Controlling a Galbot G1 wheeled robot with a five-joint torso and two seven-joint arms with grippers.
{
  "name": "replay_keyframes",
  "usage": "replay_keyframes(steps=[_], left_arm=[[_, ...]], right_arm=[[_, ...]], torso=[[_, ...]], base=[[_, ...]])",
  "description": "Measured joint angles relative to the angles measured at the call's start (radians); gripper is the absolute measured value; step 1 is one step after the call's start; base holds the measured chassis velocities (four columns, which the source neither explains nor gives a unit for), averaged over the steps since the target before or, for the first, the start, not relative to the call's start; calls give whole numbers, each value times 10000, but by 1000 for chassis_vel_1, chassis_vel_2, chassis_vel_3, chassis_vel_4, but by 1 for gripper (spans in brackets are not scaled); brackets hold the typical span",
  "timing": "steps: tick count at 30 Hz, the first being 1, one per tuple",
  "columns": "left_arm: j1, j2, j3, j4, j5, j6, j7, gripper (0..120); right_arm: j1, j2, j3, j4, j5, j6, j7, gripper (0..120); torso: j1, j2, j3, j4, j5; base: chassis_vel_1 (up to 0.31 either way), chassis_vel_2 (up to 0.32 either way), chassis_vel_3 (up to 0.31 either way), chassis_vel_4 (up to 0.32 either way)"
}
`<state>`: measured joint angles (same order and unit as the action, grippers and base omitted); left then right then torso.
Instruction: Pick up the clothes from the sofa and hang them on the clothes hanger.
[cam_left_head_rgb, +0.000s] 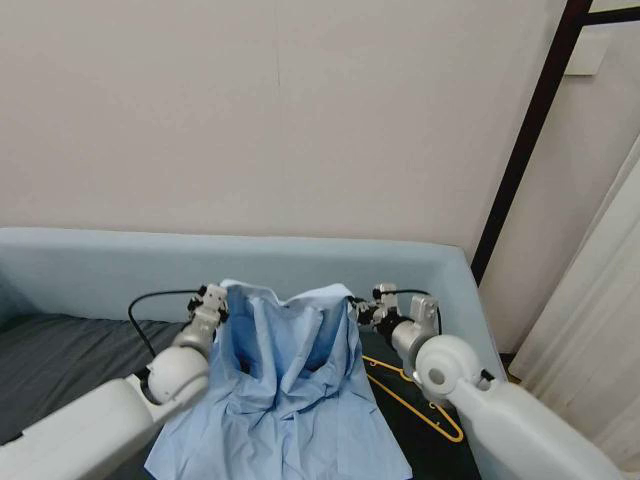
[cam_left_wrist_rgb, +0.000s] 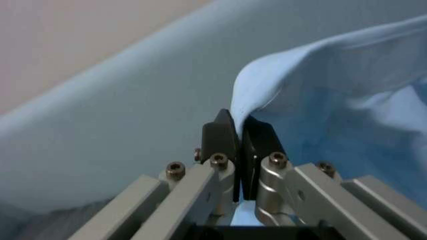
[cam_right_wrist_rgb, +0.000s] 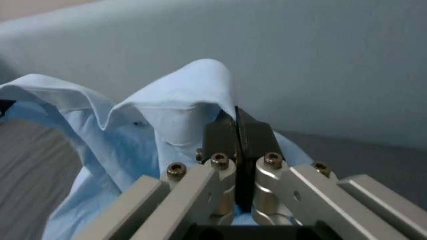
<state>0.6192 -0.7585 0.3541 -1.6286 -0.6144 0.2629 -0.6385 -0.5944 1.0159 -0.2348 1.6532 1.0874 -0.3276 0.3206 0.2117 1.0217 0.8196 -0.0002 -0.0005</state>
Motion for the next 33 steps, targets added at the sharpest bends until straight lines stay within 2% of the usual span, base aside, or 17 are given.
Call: replay_keyframes(steps=[5,6,9,14,21,26,27,31,33], left_arm=[[63,-1301,-25,1673,363,-503,195,0],[63,-1301,-25,1673,363,-503,195,0],[-238,-1862,101,2422,414,-610,274,0],[-367,-2364,238,2849,417,-653,329,0],[-313,-2522,336,2828,418,-658,319,0],[-116,-2425,336,2633,459,-639,251,0],[-116,-2425,336,2633,459,-639,251,0],[-21,-2434,275,2598,525,-659,235,0],[-8,-2437,269,2589,539,-670,233,0]], right_arm=[[103,675,-313,-1900,-610,341,-723,0],[103,675,-313,-1900,-610,341,-723,0],[203,900,-347,-2877,-822,420,-1147,0],[288,1055,-348,-3623,-1066,634,-1422,0],[284,1133,-352,-3872,-1238,733,-1500,0],[35,870,-369,-3388,-1464,784,-1472,20],[35,870,-369,-3388,-1464,784,-1472,20],[-313,354,-2,-2708,-1758,906,-1459,39],[-427,198,158,-2525,-1762,919,-1460,42]], torso=[[1,1,0,-13,-3],[1,1,0,-13,-3],[1,1,0,-11,3],[1,0,0,-11,1],[1,1,0,-8,0],[1,1,-1,-7,0],[1,1,-1,-7,0],[1,1,-1,-9,0],[0,1,-1,-10,0]], base=[[0,0,0,0],[0,0,0,0],[0,0,0,0],[0,0,0,0],[0,0,0,0],[0,0,0,0],[0,0,0,0],[0,0,0,0],[0,0,0,0]])
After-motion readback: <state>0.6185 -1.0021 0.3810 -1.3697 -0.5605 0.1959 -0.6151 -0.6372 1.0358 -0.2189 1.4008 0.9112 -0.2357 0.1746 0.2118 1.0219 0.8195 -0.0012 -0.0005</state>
